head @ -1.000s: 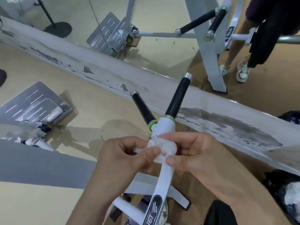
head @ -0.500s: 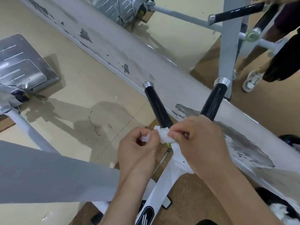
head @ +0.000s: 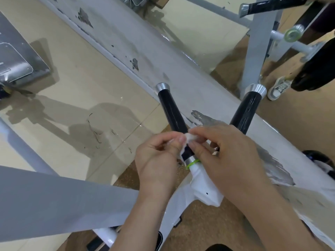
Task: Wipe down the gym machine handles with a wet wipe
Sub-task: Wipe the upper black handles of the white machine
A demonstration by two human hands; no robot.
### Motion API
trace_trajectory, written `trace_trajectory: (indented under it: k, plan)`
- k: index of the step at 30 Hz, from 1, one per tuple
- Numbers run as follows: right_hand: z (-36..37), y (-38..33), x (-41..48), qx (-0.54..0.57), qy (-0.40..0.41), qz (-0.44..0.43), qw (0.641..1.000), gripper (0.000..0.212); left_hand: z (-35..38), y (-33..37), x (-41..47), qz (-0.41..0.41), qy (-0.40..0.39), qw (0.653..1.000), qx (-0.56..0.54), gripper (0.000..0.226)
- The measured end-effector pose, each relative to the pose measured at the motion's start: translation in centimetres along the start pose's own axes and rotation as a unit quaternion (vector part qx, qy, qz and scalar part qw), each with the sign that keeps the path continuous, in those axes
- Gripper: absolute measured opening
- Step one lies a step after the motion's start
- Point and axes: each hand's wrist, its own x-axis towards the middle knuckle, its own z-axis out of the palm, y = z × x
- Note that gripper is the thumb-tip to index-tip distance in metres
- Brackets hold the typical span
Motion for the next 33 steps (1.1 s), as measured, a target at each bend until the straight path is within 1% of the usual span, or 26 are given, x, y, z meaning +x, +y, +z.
trace_trajectory:
  k: [2,3,4,5,8,10,12,13,14,15,16,17,18,19,22,23,24,25,26,28,29,31,33]
  plan:
    - [0.7,-0.1,-0.1,-0.001,0.025,-0.012,1.0,0.019,0.2,-0.1,-0.1,-0.075,0.01,0.993,-0.093,0.009]
    - [0.9,-0.1,-0.1,0.0,0.034,-0.012,0.999,0.02,0.0,0.0,-0.3,-0.104,0.0,0.985,-0.137,0.006]
    - [1.0,0.0,-0.1,0.005,0.041,-0.009,0.999,0.02,-0.3,0.0,-0.5,-0.113,-0.016,0.981,-0.159,0.005]
    - [1.1,0.0,-0.1,0.011,0.047,-0.008,0.999,0.019,-0.7,0.0,-0.7,-0.098,-0.036,0.983,-0.15,0.006]
    - [1.2,0.2,-0.1,0.011,0.059,-0.008,0.998,0.015,-1.0,0.7,-0.8,-0.011,-0.084,0.996,-0.026,0.01]
    - [1.2,0.3,-0.1,0.001,0.055,-0.007,0.998,0.015,-0.6,0.8,0.1,0.022,-0.071,0.996,0.04,0.016]
    - [1.3,0.3,0.0,0.002,0.062,-0.007,0.998,0.017,0.0,0.7,1.6,0.048,-0.027,0.994,0.092,0.016]
    - [1.3,0.4,0.0,0.008,0.068,-0.004,0.998,0.02,0.1,0.7,2.3,0.049,-0.011,0.994,0.093,0.014]
    - [1.5,0.5,-0.1,0.018,0.077,0.001,0.997,0.024,0.1,1.0,2.7,0.034,-0.014,0.996,0.077,0.012]
    - [1.6,0.5,-0.1,0.032,0.09,0.01,0.995,0.028,-0.2,1.4,2.8,0.012,-0.041,0.997,0.06,0.012]
    - [1.7,0.5,-0.2,0.049,0.108,0.019,0.993,0.031,-0.5,1.9,2.5,-0.008,-0.09,0.994,0.056,0.01]
    - [1.7,0.6,-0.3,0.065,0.13,0.027,0.989,0.034,-0.7,2.2,2.0,-0.02,-0.142,0.987,0.076,0.008]
    - [1.8,0.7,-0.3,0.076,0.152,0.029,0.985,0.036,-0.7,2.4,1.4,-0.02,-0.168,0.98,0.1,0.007]
    - [1.9,0.8,-0.2,0.083,0.17,0.026,0.982,0.037,-0.6,2.2,1.1,-0.007,-0.161,0.98,0.118,0.008]
    - [2.3,1.3,-0.1,0.093,0.192,0.013,0.977,0.041,0.5,1.4,2.3,0.073,-0.046,0.979,0.187,0.014]
    - [2.4,1.5,0.0,0.097,0.193,0.012,0.976,0.043,0.8,1.5,3.0,0.092,-0.011,0.976,0.198,0.014]
    - [2.5,1.5,0.0,0.101,0.191,0.01,0.976,0.044,0.9,1.6,3.9,0.092,0.003,0.978,0.185,0.012]
    - [2.5,1.6,0.0,0.104,0.189,0.008,0.976,0.044,0.8,1.9,4.4,0.073,-0.01,0.983,0.166,0.009]
    - [2.4,1.5,0.0,0.106,0.184,0.008,0.977,0.044,0.4,2.2,4.5,0.054,-0.045,0.985,0.159,0.008]
    - [2.2,1.5,-0.1,0.112,0.165,0.014,0.98,0.043,-0.1,2.7,3.4,0.041,-0.143,0.972,0.184,0.003]
    - [2.0,1.4,-0.1,0.113,0.156,0.015,0.981,0.043,-0.3,2.6,2.6,0.048,-0.169,0.965,0.197,0.002]
    - [1.9,1.2,0.1,0.102,0.135,0.012,0.986,0.044,-0.3,2.3,1.6,0.067,-0.152,0.963,0.212,0.01]
    - [2.0,1.2,0.4,0.08,0.117,0.009,0.99,0.043,0.1,2.3,1.8,0.069,-0.121,0.965,0.222,0.011]
